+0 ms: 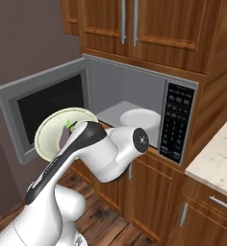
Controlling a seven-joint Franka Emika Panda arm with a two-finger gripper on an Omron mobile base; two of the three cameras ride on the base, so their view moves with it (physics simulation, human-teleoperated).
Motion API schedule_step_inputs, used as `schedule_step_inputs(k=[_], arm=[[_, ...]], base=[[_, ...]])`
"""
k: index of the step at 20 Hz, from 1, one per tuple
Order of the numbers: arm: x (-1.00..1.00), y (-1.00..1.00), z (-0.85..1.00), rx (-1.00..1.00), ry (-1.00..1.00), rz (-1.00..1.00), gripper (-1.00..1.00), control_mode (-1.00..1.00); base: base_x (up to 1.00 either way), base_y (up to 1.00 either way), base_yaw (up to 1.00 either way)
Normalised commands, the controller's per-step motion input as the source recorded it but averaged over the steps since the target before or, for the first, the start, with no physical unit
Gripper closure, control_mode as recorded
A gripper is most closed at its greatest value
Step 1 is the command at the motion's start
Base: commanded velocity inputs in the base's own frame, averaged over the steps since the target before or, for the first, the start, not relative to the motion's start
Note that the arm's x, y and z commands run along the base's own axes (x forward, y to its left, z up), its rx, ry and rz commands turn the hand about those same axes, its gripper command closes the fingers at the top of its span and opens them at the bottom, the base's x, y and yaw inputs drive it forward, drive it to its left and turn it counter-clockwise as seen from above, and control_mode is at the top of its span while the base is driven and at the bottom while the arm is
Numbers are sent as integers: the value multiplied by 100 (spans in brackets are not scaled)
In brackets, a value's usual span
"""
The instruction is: Place the bowl containing the eggplant and broccoli in the microwave. Close the microwave door and press the start button to microwave the meal.
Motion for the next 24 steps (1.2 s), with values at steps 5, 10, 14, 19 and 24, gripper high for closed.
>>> schedule_step_inputs(k=[5, 10, 14, 19, 24], arm=[[0, 0, 0, 0, 0, 0, 100, 100], [0, 0, 0, 0, 0, 0, 100, -100], [0, 0, 0, 0, 0, 0, 100, -100], [0, 0, 0, 0, 0, 0, 100, -100], [16, -2, 0, 0, 0, -19, 100, -100]], base=[[-4, 6, 4], [0, 0, 0], [0, 0, 0], [0, 0, 0], [0, 0, 0]])
